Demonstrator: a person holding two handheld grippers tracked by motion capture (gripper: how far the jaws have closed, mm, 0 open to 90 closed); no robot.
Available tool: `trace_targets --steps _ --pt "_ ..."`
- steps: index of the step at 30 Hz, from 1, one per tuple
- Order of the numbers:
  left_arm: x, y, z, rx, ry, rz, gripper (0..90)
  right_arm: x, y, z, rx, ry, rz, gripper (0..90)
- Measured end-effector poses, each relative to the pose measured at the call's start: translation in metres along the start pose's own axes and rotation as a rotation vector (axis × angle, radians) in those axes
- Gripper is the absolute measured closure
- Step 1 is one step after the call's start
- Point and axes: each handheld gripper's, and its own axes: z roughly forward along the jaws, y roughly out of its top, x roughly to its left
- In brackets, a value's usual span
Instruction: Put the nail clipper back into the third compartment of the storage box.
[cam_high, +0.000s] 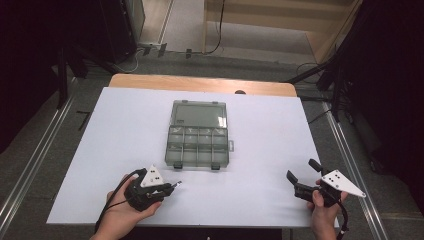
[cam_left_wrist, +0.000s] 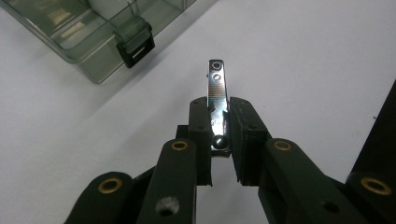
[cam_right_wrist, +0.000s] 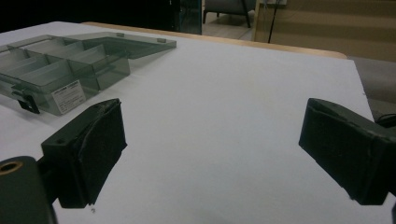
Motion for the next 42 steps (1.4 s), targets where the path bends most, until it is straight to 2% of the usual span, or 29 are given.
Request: trace_targets --steps 11,21,34,42 --pt "0.004 0.008 -0.002 -0.021 -0.022 -0.006 79.2 0.000 0.000 0.000 0.000 -0.001 -0.002 7.2" --pt "0.003 0.022 -0.003 -0.037 -0.027 0.010 79.2 0.000 0.000 0.000 -0.002 -0.002 0.000 7.2" --pt "0.008 0.038 -0.002 -0.062 -0.039 0.011 79.2 0.000 0.000 0.000 -0.002 -0.004 -0.002 7.2" --pt "0.011 0.050 0.000 -0.083 -0.027 0.018 79.2 0.000 0.000 0.000 -0.002 -0.003 0.000 7.2"
